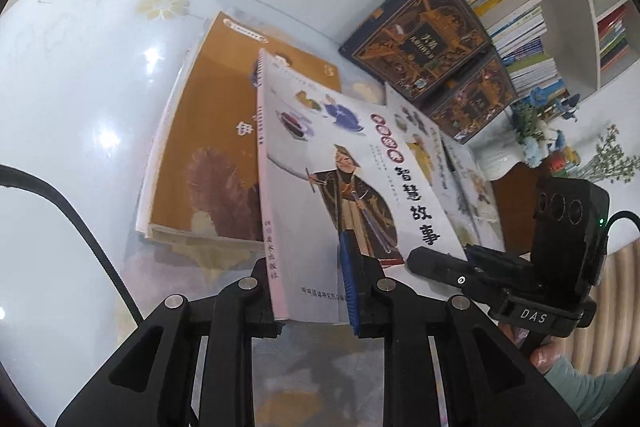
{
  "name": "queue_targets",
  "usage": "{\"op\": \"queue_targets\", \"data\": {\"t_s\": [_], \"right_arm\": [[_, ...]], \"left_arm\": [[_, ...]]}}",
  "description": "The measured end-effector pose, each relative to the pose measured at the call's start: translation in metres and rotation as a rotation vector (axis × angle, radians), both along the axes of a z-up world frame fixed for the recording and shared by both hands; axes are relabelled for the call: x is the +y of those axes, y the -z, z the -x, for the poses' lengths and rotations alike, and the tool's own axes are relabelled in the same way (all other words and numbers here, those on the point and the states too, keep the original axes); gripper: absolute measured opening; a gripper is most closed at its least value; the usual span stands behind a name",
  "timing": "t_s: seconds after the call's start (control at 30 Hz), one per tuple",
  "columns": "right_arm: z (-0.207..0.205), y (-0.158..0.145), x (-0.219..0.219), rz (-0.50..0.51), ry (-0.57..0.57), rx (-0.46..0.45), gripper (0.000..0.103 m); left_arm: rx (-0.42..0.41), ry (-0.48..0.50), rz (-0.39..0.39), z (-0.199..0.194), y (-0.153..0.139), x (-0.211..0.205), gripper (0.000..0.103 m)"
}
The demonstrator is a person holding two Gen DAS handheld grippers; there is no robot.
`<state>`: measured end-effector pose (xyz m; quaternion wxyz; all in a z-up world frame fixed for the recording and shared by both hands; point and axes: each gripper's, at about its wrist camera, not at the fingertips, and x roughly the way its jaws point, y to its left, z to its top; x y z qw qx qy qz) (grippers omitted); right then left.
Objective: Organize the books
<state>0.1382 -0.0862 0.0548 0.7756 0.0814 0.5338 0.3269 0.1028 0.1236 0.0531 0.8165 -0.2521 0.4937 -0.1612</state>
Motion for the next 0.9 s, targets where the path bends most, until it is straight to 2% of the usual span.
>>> {"op": "queue_targets", "data": {"t_s": [0.2, 0.23, 0.4, 0.5, 0.63, 0.73, 0.83, 0.9], "right_arm": [[-0.011, 0.000, 0.016, 0.028, -0.003, -0.025, 0.025], [-0.017, 0.000, 0.020, 0.026, -0.005, -0.025, 0.025], [-0.039, 0.013, 0.025, -0.022, 0.032, 0.038, 0.025], [-0.045, 0.022, 0.024, -0.001, 0.066, 0.055, 0.025], [-0.048, 0.024, 0.025, 0.004, 0.065, 0.061, 0.025], [-0.045, 0.020, 0.035, 0.045, 0.043, 0.023, 0.025], [-0.044, 0.019, 0.041, 0.045, 0.028, 0.020, 0.025], [-0.042, 0.020, 0.044, 0.052, 0.016, 0.018, 0.025]], "left_arm": [[-0.011, -0.028, -0.038, -0.005, 0.000, 0.008, 0.019], [-0.007, -0.044, -0.043, -0.007, 0.000, 0.011, 0.021], [0.022, -0.120, 0.010, -0.022, 0.006, 0.030, 0.023], [0.030, -0.158, 0.007, -0.024, 0.007, 0.039, 0.027], [0.050, -0.203, 0.001, -0.013, 0.013, 0.050, 0.029], [0.051, -0.247, 0.040, 0.001, 0.016, 0.060, 0.029], [0.041, -0.272, -0.012, 0.013, 0.010, 0.062, 0.029], [0.047, -0.276, -0.003, 0.022, 0.008, 0.063, 0.029]]}}
